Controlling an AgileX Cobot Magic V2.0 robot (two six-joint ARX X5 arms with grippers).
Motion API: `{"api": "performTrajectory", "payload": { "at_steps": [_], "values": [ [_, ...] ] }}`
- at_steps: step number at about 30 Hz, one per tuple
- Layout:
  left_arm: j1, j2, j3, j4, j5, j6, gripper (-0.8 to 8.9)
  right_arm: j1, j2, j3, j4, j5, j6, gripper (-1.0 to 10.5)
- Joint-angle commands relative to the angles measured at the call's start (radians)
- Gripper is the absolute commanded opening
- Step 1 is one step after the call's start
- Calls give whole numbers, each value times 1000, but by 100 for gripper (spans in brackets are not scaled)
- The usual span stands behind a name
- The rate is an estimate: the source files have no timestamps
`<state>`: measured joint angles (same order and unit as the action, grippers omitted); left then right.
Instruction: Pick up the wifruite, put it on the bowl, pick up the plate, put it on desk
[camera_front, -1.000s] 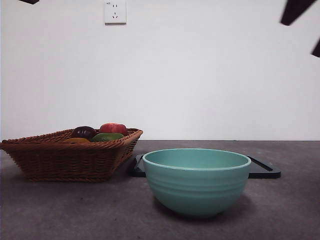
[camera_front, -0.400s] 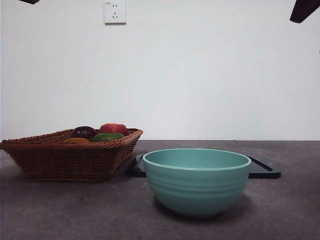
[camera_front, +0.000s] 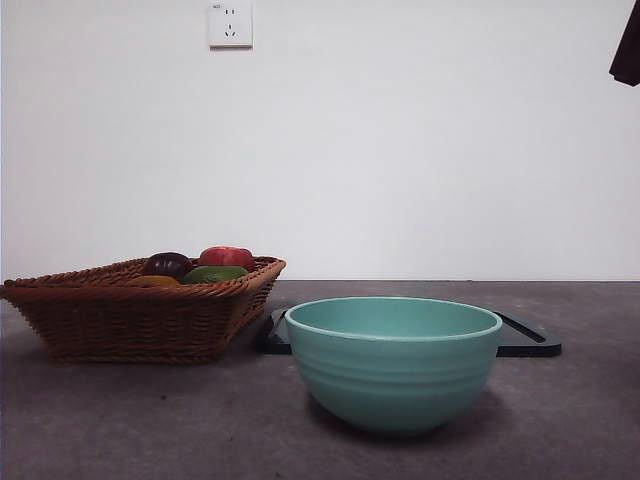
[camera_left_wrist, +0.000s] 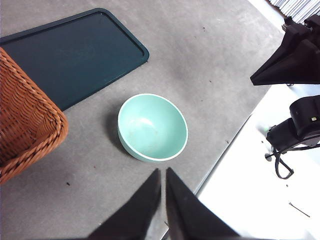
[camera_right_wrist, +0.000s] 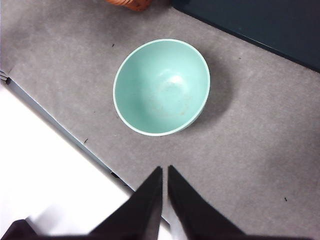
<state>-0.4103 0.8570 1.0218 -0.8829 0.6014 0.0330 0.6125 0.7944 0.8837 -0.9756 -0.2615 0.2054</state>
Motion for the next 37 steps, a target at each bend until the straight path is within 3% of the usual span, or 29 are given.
{"api": "performTrajectory", "payload": {
  "at_steps": [1, 15, 17, 19, 21, 27, 31, 37],
  "values": [
    [-5, 5, 17, 9, 5, 8, 10, 7, 8, 15, 10, 0, -13, 7],
    [-5, 5, 17, 18, 5, 8, 10, 7, 8, 15, 10, 0, -13, 7],
    [-2, -8, 17, 28, -8, 48, 9, 7, 8, 15, 10, 0, -13, 7],
    [30, -42, 16, 55, -56, 120, 9, 7, 8, 15, 10, 0, -13, 7],
    [77, -80, 6, 139, -100, 135, 9, 7, 8, 15, 10, 0, -13, 7],
    [288, -270, -152, 573, -200, 138, 9, 7, 8, 15, 10, 0, -13, 6],
    [385, -435, -348, 779, -413, 138, 9, 7, 8, 15, 10, 0, -13, 7],
    [448, -628, -613, 862, -633, 136, 9, 7, 7, 15, 10, 0, -13, 7]
  ]
}}
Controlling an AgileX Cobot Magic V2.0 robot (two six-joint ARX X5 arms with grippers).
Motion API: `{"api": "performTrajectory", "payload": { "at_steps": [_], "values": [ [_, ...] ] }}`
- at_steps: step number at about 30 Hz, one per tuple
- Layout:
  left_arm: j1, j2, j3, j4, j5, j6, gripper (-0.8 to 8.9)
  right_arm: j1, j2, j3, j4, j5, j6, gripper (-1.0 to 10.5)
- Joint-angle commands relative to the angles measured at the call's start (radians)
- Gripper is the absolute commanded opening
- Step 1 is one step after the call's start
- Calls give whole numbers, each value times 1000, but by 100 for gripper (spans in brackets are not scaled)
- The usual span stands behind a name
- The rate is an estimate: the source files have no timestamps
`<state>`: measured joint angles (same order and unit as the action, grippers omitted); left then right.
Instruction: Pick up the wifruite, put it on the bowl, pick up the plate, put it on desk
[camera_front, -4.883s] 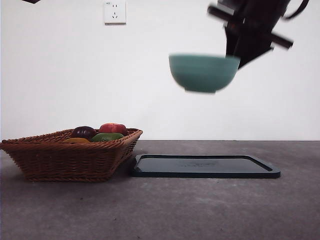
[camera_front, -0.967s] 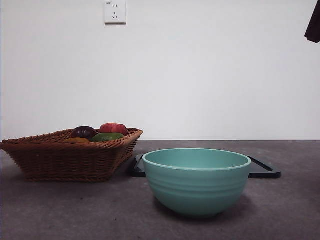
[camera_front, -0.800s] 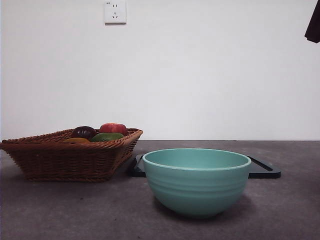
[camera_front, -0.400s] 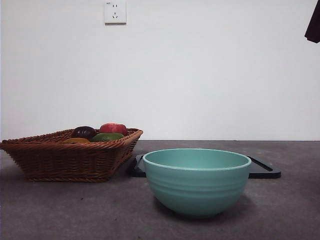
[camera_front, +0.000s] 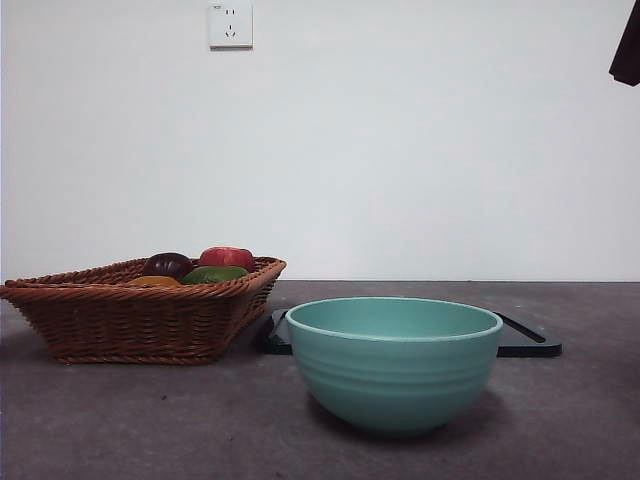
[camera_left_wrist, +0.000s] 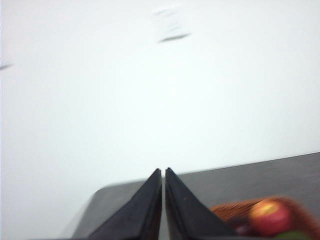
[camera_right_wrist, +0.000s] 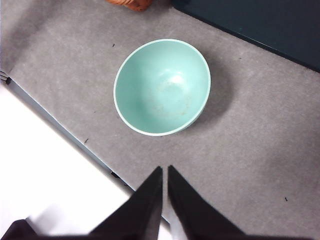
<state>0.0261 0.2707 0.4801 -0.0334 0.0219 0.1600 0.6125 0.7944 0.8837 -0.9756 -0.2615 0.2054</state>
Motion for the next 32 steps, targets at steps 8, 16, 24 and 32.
{"api": "performTrajectory", "payload": {
  "at_steps": [8, 16, 24, 32],
  "values": [
    [37, -195, -325, 4, -84, 0, 9, 7, 8, 15, 10, 0, -13, 7],
    [37, -260, -458, -10, -84, -37, 9, 7, 7, 15, 10, 0, -13, 7],
    [37, -267, -468, -157, -85, -43, 9, 7, 7, 15, 10, 0, -13, 7],
    [37, -267, -468, -154, -83, -72, 9, 7, 7, 15, 10, 0, -13, 7]
  ]
}}
